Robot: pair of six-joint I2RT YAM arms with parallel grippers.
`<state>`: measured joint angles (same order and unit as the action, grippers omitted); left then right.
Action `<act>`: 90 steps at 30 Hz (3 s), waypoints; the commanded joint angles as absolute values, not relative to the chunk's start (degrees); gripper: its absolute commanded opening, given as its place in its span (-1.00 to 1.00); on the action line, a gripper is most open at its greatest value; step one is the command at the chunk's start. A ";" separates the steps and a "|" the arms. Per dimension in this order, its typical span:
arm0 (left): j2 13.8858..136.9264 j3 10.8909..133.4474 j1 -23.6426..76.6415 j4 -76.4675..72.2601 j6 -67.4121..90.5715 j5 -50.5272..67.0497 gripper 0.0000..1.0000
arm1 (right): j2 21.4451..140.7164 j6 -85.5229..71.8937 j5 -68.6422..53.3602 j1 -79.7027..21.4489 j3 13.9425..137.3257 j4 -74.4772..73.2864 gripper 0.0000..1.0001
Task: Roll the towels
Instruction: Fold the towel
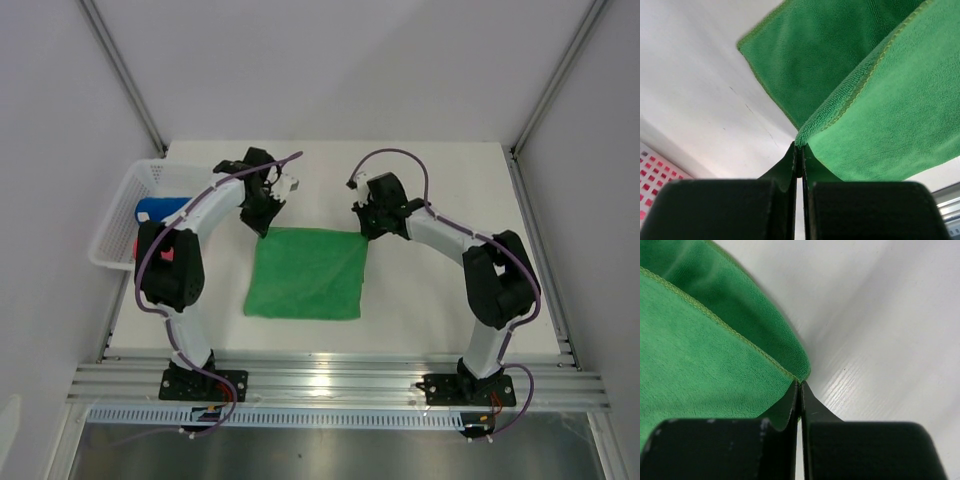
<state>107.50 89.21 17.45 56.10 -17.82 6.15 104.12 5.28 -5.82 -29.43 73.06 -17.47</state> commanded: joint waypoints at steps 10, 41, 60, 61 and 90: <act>108.01 96.93 16.70 52.56 -18.28 0.26 -0.99 | 103.52 7.47 -4.92 -28.30 78.13 -15.65 -1.00; 105.48 99.41 16.17 58.71 -19.51 4.83 -0.99 | 101.36 9.58 -10.36 -28.21 79.38 -17.22 -1.00; 80.78 143.67 16.08 71.63 -23.20 11.86 -0.99 | 67.24 15.73 -22.85 -31.29 97.64 -18.81 -1.00; 80.08 144.57 16.08 71.72 -23.46 11.87 -0.99 | 66.28 15.99 -22.85 -31.38 98.69 -19.07 -1.00; 98.96 148.01 15.73 49.32 -24.87 1.24 -0.99 | 104.03 16.79 -12.14 -18.73 135.58 -16.17 -1.00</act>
